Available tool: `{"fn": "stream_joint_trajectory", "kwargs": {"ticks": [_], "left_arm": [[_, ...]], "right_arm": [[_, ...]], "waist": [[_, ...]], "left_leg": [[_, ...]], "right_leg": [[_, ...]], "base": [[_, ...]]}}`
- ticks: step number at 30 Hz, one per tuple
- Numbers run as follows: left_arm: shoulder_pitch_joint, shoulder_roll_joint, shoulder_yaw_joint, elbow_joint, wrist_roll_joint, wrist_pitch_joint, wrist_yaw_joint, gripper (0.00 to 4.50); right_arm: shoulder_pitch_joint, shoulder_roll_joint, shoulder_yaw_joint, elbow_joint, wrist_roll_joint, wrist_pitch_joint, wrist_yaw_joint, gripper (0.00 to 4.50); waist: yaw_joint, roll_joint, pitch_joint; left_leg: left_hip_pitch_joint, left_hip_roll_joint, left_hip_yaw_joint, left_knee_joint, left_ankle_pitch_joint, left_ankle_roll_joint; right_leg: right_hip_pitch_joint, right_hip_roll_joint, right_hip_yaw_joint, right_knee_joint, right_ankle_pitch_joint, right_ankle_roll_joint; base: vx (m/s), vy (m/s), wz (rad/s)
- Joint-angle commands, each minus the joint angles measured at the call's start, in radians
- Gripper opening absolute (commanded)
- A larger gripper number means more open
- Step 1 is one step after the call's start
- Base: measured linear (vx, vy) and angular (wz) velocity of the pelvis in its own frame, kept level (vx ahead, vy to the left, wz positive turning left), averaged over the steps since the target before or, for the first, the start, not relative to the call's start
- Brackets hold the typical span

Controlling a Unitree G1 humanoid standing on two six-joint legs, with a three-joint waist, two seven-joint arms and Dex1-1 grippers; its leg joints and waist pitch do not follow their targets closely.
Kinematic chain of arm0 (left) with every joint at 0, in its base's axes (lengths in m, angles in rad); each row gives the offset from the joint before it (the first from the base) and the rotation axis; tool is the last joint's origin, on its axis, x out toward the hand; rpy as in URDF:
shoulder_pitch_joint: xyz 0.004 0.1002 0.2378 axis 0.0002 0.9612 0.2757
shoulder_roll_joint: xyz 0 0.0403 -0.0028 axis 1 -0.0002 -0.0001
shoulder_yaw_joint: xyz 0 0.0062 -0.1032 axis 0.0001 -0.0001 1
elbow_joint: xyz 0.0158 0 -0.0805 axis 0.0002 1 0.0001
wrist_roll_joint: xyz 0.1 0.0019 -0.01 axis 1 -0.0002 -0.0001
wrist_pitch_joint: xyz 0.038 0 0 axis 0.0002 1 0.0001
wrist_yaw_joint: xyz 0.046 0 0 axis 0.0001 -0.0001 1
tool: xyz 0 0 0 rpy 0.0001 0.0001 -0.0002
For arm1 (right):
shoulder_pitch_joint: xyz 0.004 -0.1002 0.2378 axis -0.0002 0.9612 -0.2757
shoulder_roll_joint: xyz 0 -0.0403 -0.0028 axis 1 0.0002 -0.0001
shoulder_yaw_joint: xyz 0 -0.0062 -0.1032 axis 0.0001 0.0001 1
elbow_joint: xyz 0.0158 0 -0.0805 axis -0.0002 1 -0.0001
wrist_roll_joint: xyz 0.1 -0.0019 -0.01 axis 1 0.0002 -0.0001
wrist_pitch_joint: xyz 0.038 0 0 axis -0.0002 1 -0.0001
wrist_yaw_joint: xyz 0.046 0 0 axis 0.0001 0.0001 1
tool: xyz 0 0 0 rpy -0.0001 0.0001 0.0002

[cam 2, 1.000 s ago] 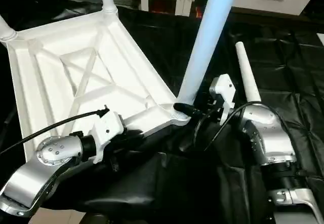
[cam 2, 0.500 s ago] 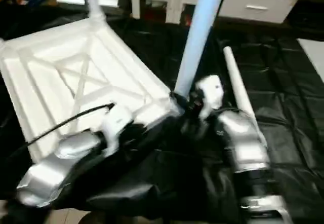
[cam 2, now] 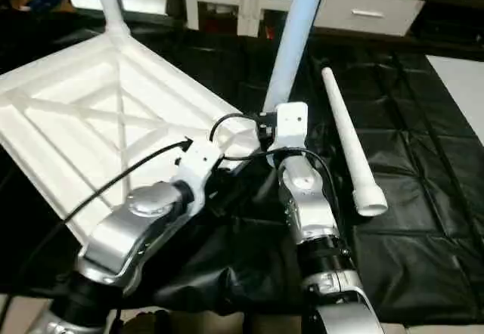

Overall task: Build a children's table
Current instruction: Insert table leg to table base

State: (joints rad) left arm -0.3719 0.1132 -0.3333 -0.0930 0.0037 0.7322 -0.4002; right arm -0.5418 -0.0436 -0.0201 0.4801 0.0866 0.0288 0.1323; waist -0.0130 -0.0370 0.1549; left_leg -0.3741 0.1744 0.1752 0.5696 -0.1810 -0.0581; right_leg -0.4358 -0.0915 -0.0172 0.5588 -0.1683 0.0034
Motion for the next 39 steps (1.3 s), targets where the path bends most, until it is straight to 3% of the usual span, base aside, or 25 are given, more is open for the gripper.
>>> {"fn": "stream_joint_trajectory", "kwargs": {"ticks": [1,3,7,11,12,15,17,18,20,24,26,28,29,34,35,39], "left_arm": [[0.037,0.034,-0.041,0.008,-0.007,0.0,-0.063,0.0],[0.053,0.069,-0.046,-0.008,-0.014,-0.025,-0.102,0.0],[0.086,0.155,-0.045,-0.031,-0.024,-0.085,-0.18,0.0],[0.127,0.251,-0.034,-0.061,-0.054,-0.151,-0.281,0.0],[0.162,0.311,-0.034,-0.089,-0.081,-0.23,-0.369,0.0],[0.185,0.352,-0.031,-0.111,-0.094,-0.247,-0.412,0.0],[0.208,0.393,-0.02,-0.122,-0.1,-0.254,-0.443,0.0],[0.218,0.412,-0.008,-0.118,-0.101,-0.273,-0.45,0.0],[0.219,0.418,-0.005,-0.114,-0.103,-0.283,-0.451,0.0],[0.221,0.434,0.009,-0.105,-0.115,-0.31,-0.465,0.0],[0.221,0.435,0.011,-0.103,-0.116,-0.316,-0.469,0.0],[0.221,0.436,0.011,-0.101,-0.116,-0.322,-0.472,0.0],[0.221,0.436,0.011,-0.101,-0.116,-0.322,-0.473,0.0],[0.219,0.427,-0.001,-0.107,-0.125,-0.324,-0.475,0.0],[0.219,0.425,-0.002,-0.108,-0.126,-0.325,-0.474,0.0],[0.22,0.42,-0.004,-0.108,-0.125,-0.328,-0.471,0.0]], "right_arm": [[0.049,-0.024,0.046,-0.004,0.012,0.025,0.102,1.92],[0.073,-0.05,0.059,-0.069,0.047,0.025,0.19,2.62],[0.112,-0.125,0.066,-0.202,0.113,0.071,0.329,2.88],[0.144,-0.23,0.06,-0.316,0.156,0.101,0.46,3.07],[0.168,-0.301,0.055,-0.384,0.185,0.123,0.541,3.26],[0.187,-0.352,0.041,-0.431,0.221,0.144,0.602,3.41],[0.215,-0.424,0.015,-0.49,0.274,0.173,0.689,3.41],[0.237,-0.471,-0.008,-0.528,0.316,0.206,0.752,3.41],[0.244,-0.487,-0.014,-0.539,0.328,0.218,0.77,3.41],[0.283,-0.547,-0.02,-0.548,0.362,0.238,0.852,3.41],[0.293,-0.561,-0.012,-0.541,0.363,0.236,0.876,3.41],[0.297,-0.57,-0.004,-0.532,0.363,0.239,0.889,3.41],[0.297,-0.57,-0.003,-0.531,0.363,0.24,0.89,3.18],[0.271,-0.548,0.028,-0.501,0.347,0.235,0.897,2.73],[0.262,-0.542,0.03,-0.497,0.346,0.234,0.895,2.66],[0.235,-0.525,0.025,-0.478,0.339,0.225,0.883,2.3]], "waist": [[0.003,0.005,-0.051],[0.005,0.005,-0.054],[0.008,0.006,-0.055],[0.02,0.011,-0.059],[0.023,0.015,-0.061],[0.029,0.021,-0.062],[0.034,0.021,-0.06],[0.038,0.021,-0.06],[0.041,0.02,-0.057],[0.042,0.016,-0.05],[0.04,0.015,-0.052],[0.04,0.015,-0.053],[0.04,0.014,-0.055],[0.041,0.015,-0.06],[0.04,0.01,-0.063],[0.04,0.011,-0.061]], "left_leg": [[0.007,0.031,-0.016,-0.088,-0.396,0.013],[0.009,0.034,-0.009,-0.085,-0.356,0.036],[0.006,0.034,-0.004,-0.082,-0.321,0.057],[0.005,0.034,0.003,-0.072,-0.183,0.1],[0.003,0.035,0.001,-0.071,-0.144,0.111],[0.015,0.039,0.009,-0.065,-0.091,0.134],[0.013,0.04,0.01,-0.065,-0.074,0.145],[0.015,0.042,0.011,-0.065,-0.073,0.148],[0.017,0.044,0.013,-0.067,-0.095,0.147],[0.021,0.046,0.016,-0.075,-0.211,0.106],[0.021,0.047,0.018,-0.076,-0.221,0.091],[0.019,0.046,0.018,-0.075,-0.21,0.087],[0.021,0.046,0.019,-0.073,-0.201,0.089],[0.019,0.045,0.021,-0.067,-0.138,0.112],[0.019,0.045,0.022,-0.066,-0.126,0.119],[0.019,0.045,0.022,-0.065,-0.137,0.119]], "right_leg": [[0.033,-0.021,0.013,-0.065,-0.339,-0.086],[0.036,-0.021,0.018,-0.059,-0.27,-0.121],[0.037,-0.023,0.022,-0.059,-0.278,-0.151],[0.046,-0.024,0.025,-0.045,-0.158,-0.197],[0.05,-0.023,0.022,-0.04,-0.122,-0.214],[0.047,-0.017,0.025,-0.026,-0.015,-0.26],[0.052,-0.017,0.025,-0.023,0.01,-0.272],[0.052,-0.016,0.025,-0.023,0.007,-0.276],[0.05,-0.018,0.026,-0.027,-0.024,-0.276],[0.045,-0.025,0.027,-0.046,-0.214,-0.238],[0.043,-0.026,0.028,-0.048,-0.243,-0.221],[0.043,-0.026,0.028,-0.048,-0.238,-0.214],[0.042,-0.025,0.028,-0.047,-0.227,-0.215],[0.045,-0.022,0.027,-0.036,-0.141,-0.241],[0.046,-0.022,0.027,-0.033,-0.129,-0.248],[0.044,-0.024,0.027,-0.035,-0.165,-0.247]], "base": [[0.0,0.0,0.0],[0.0,0.0,0.0],[0.051,-0.028,0.05],[0.053,-0.032,0.04],[0.058,-0.022,-0.01],[0.058,-0.008,0.0],[0.0,0.0,0.0],[0.0,0.0,0.0],[0.0,0.0,0.0],[0.0,0.0,0.0],[0.0,0.0,0.0],[0.0,0.0,0.0],[0.0,0.0,0.0],[0.0,0.0,0.0],[0.0,0.0,0.0],[0.0,0.0,0.0]]}}
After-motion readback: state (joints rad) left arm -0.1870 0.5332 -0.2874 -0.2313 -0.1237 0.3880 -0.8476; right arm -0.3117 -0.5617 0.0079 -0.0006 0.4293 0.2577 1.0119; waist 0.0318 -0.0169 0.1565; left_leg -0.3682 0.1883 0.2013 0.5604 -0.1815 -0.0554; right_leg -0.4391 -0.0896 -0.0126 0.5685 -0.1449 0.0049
